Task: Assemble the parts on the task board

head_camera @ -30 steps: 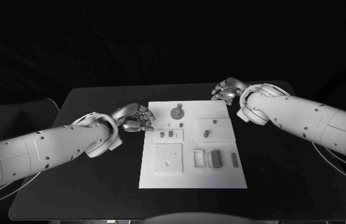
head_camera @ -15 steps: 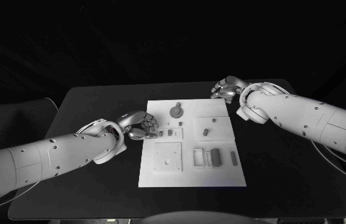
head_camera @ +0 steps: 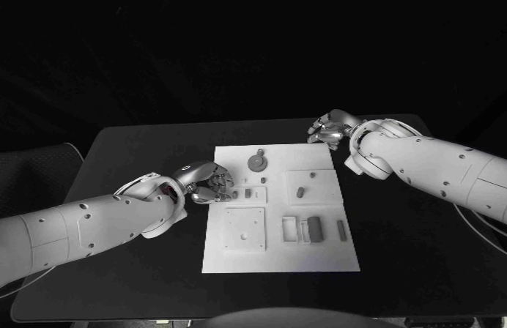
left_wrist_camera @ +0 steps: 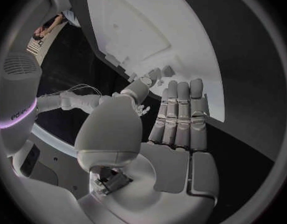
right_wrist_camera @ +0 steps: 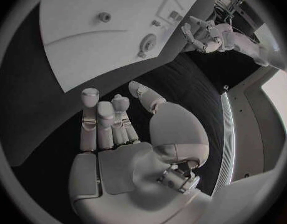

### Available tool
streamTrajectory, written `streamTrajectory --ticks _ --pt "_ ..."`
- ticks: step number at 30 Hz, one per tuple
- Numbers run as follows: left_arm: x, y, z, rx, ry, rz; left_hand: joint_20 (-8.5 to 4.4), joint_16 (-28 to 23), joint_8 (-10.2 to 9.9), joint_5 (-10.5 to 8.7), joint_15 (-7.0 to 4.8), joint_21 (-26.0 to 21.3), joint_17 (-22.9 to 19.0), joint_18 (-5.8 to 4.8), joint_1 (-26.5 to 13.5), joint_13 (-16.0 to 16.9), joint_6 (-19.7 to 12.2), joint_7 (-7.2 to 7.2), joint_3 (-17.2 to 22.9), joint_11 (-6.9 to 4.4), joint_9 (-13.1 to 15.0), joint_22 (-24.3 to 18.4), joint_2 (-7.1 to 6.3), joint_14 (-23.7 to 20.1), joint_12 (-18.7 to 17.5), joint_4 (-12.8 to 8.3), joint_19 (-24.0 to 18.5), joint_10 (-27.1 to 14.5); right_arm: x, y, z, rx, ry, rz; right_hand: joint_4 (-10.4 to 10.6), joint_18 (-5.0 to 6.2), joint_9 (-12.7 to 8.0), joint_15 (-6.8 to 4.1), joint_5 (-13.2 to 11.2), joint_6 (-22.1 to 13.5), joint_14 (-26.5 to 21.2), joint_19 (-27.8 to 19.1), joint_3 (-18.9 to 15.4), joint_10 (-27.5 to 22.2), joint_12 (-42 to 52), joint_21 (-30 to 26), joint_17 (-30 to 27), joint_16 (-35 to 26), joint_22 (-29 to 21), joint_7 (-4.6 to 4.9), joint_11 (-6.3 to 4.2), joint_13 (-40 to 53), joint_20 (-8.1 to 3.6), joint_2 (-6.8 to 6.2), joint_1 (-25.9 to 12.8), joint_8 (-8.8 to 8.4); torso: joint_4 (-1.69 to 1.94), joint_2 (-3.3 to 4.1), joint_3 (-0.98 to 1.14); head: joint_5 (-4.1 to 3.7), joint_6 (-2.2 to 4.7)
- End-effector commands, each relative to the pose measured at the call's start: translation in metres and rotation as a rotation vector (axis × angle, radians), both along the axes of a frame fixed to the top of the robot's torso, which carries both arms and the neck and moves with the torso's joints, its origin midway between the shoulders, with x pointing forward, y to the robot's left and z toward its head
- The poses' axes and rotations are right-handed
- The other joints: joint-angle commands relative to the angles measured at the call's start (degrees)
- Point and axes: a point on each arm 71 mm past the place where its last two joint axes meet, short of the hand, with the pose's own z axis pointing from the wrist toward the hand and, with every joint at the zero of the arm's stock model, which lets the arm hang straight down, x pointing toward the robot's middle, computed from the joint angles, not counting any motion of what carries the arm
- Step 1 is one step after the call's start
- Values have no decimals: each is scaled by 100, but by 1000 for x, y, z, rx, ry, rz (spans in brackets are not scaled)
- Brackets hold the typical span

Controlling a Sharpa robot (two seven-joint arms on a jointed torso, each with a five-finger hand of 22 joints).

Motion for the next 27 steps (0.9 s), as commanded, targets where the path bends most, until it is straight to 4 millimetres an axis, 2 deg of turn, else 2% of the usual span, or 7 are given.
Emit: streamTrajectory --ticks 1,9,12,19,27 --pt "-1 -4 -2 31 2 -16 -47 203 -48 51 -76 101 100 156 2 133 69 -13 -28 -30 5 132 78 -10 261 8 64 -67 0 1 0 3 -7 6 5 342 -7 10 30 27 -9 12 42 -41 25 -32 -9 26 77 67 -2 -8 -34 6 -35 29 5 0 3 -8 -21" --pt "0 -7 -5 55 -10 -8 -113 538 -101 16 -143 267 210 153 -41 300 88 -20 -57 -75 9 278 46 -40 662 12 125 -149 0 1 0 3 -7 7 5 342 -7 10 31 27 -7 15 42 -39 27 -31 -9 27 76 67 -3 -8 -35 9 -36 29 2 1 0 -15 -38" --pt "1 -8 -6 75 -17 3 -167 765 -120 11 -198 450 256 156 -119 397 111 -49 -136 -115 18 293 9 -34 919 15 175 -169 0 1 0 3 -7 7 5 342 -7 10 32 27 -6 16 42 -39 27 -31 -9 27 76 67 -3 -9 -35 10 -37 30 3 0 2 -28 -35" --pt "1 -11 -8 89 -25 13 -315 1344 -155 2 -351 987 314 168 -120 673 201 -88 -222 -187 39 296 20 -11 1565 11 279 -218 -1 2 1 4 -7 9 4 342 -7 9 33 28 -5 18 43 -38 28 -30 -9 28 77 66 -3 -9 -36 10 -37 30 5 1 3 -37 -37" --pt "2 -13 -10 97 -32 15 -373 1590 -169 5 -407 1222 280 166 -120 732 266 -112 -212 -215 53 289 56 -33 1795 16 278 -245 -1 2 1 5 -7 10 3 342 -7 9 39 28 -3 20 44 -36 28 -30 -10 28 76 66 -4 -10 -37 11 -36 31 3 1 4 -33 -44"
